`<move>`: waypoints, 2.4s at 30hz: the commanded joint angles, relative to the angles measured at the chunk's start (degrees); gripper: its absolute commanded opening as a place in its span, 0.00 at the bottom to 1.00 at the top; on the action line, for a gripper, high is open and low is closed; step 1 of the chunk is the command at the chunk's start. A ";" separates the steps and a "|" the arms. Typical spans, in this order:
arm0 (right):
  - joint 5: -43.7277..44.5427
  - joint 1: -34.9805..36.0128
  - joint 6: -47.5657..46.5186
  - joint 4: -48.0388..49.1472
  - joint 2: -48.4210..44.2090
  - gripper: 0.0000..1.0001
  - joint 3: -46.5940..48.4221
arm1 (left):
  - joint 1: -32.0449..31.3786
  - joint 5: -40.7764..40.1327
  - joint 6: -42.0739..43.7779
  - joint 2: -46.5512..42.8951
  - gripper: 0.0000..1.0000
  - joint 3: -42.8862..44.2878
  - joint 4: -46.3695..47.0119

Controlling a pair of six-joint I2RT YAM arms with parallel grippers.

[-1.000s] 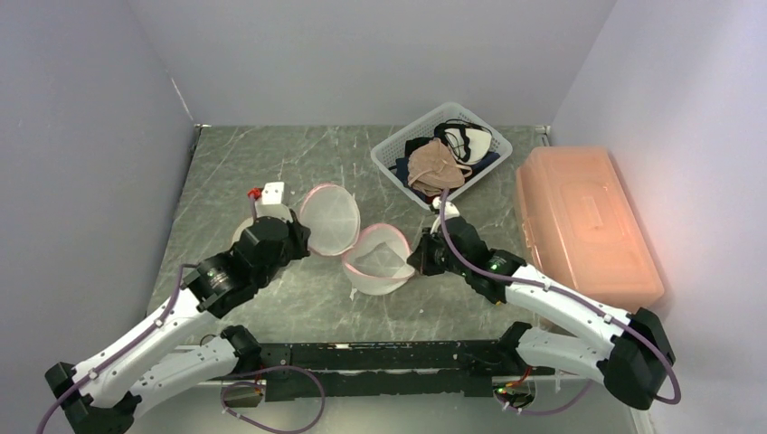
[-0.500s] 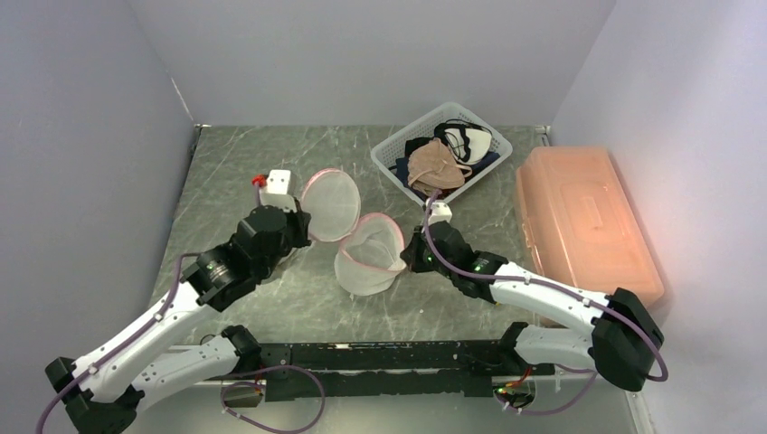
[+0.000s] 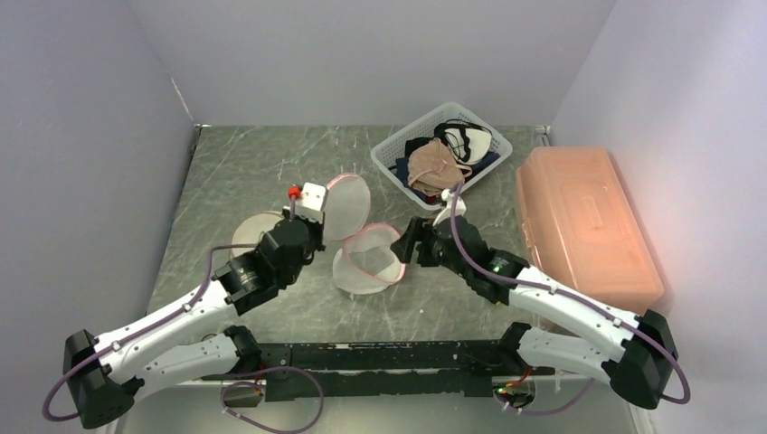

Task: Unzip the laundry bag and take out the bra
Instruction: Close the laundry bag at the center of the board.

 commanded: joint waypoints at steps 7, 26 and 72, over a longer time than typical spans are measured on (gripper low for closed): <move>-7.27 -4.71 13.67 -3.16 -0.53 0.89 19.39 | -7.78 -0.21 24.08 -1.79 0.03 -11.72 32.37; -17.48 -7.94 29.24 8.96 10.20 0.89 23.33 | -13.02 -4.29 31.20 0.52 0.03 -15.38 41.40; -29.62 -10.12 11.60 26.75 17.59 0.00 6.28 | -14.25 -4.50 -13.41 -12.52 0.85 -5.28 -10.05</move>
